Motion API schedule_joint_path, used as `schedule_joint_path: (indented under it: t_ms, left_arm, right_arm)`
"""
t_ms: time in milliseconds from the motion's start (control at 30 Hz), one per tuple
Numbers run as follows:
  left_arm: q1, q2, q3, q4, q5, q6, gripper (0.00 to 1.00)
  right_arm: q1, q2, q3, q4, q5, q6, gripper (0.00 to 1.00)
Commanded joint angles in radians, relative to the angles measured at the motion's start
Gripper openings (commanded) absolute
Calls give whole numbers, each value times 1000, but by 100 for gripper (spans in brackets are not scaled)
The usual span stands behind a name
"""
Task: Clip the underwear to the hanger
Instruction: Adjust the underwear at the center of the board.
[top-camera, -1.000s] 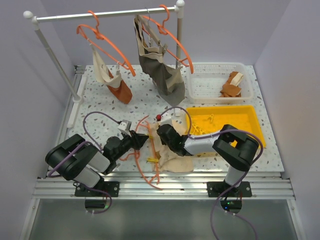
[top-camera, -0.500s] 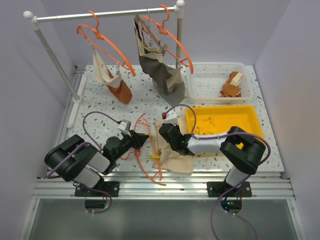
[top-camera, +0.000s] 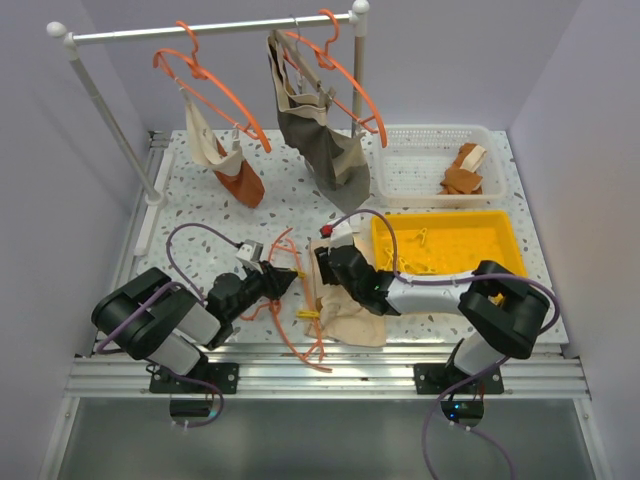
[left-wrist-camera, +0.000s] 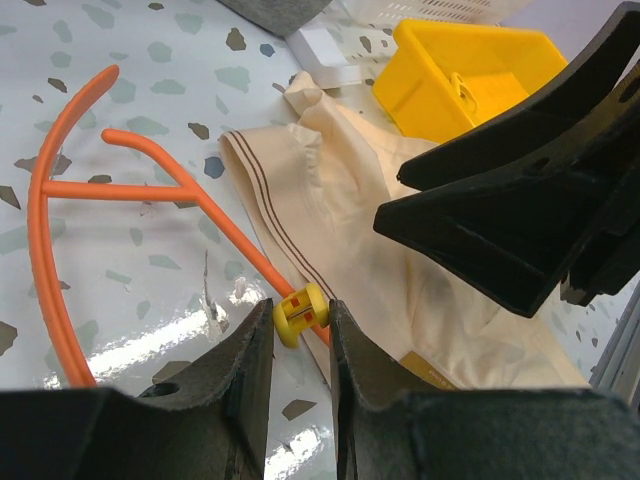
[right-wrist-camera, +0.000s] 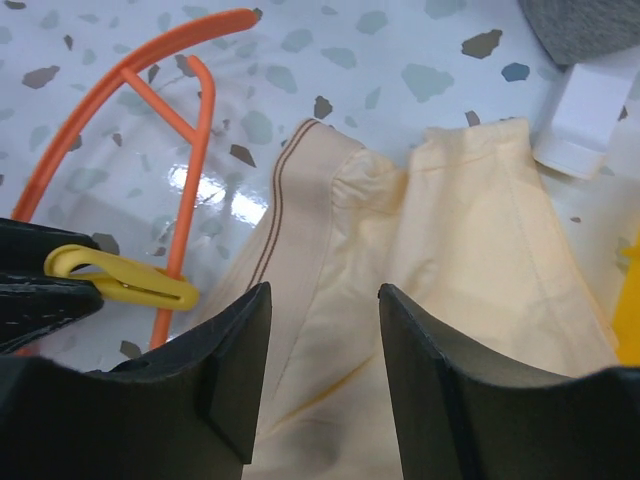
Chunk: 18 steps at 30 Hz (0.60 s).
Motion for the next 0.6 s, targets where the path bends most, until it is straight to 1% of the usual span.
schedule_joint_path:
  t_ms: [0,233,433,533,567]
  left_arm:
    - [-3,9,-83,584,-3,24,0]
    - [-3,-1,-83,584,3,22,0]
    - [-3,3,-83,584,3,22,0]
    - [-3,1,-83,584,3,25,0]
    - [-3,3,-84,584,1,25,0]
  right_arm:
    - [-10,-3,3,96,-96,-37,51]
    - [-31,126,21,142,-152,-17,50]
    - [-40,172,38,137,-181,2,49]
    - [-45,201,49,114,-182,17,45]
    - [-49,216,52,110,-182,22,40]
